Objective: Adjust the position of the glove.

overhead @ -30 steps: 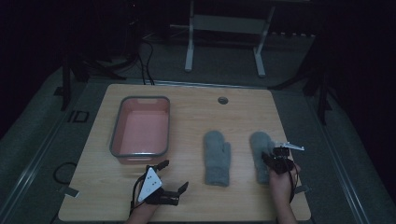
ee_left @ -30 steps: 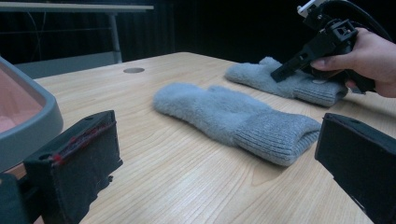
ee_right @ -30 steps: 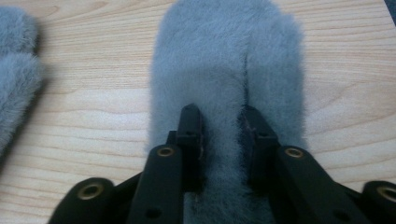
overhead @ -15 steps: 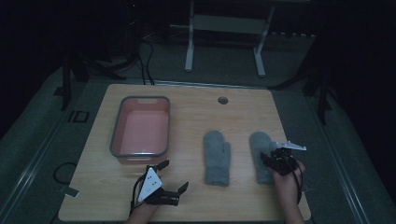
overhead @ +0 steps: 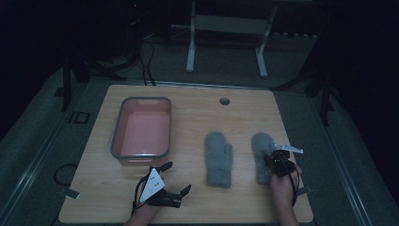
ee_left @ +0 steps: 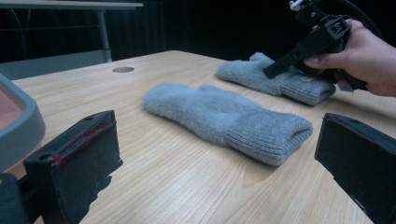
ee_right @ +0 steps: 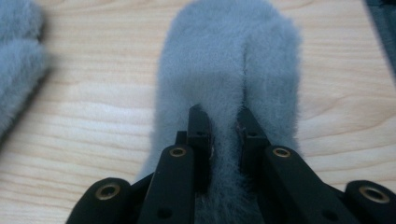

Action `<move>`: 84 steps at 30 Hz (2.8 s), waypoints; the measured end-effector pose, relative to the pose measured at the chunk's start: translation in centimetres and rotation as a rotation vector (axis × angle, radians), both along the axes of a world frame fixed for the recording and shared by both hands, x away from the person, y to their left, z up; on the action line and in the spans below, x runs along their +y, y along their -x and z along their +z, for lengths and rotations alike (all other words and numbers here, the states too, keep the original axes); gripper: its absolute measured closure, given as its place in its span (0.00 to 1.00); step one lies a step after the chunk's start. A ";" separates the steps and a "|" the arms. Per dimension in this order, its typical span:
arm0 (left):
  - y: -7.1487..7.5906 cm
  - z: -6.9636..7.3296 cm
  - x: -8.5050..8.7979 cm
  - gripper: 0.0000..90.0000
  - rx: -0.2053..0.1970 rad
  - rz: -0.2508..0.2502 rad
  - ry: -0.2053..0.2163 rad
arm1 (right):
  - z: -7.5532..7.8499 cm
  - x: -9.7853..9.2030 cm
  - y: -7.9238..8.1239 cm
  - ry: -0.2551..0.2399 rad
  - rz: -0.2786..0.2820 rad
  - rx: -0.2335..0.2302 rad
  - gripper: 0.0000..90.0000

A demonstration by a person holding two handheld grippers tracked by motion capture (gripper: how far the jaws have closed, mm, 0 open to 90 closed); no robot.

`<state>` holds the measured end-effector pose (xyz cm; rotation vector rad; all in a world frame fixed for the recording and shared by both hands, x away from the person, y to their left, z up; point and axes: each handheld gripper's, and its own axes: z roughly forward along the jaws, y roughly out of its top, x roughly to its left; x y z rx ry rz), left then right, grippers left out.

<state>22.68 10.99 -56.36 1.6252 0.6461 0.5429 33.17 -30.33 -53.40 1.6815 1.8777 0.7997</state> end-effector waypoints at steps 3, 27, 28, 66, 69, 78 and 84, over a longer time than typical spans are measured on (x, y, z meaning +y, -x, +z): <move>-0.1 0.1 0.0 0.00 0.001 -0.002 0.005 | 0.8 0.3 0.1 -0.003 -0.018 -0.007 0.89; -0.1 0.5 0.1 0.00 0.012 0.006 0.038 | 5.6 12.4 1.5 -0.125 0.099 0.006 0.89; -0.1 0.5 0.2 0.00 0.013 0.007 0.039 | 5.5 12.8 1.5 -0.124 0.103 0.011 0.89; -0.4 0.5 0.7 0.00 0.040 0.005 0.061 | 3.2 15.9 1.2 -0.188 0.209 0.050 0.42; -0.4 0.5 0.7 0.00 0.034 -0.002 0.054 | 4.0 15.2 1.1 -0.199 0.243 0.000 0.27; -0.8 0.5 0.8 0.00 0.043 -0.013 0.009 | 4.3 12.2 -0.2 -0.134 0.314 -0.001 0.15; -1.6 0.6 0.0 0.00 0.073 -0.035 -0.013 | 4.2 10.4 -0.9 -0.149 0.430 -0.032 0.15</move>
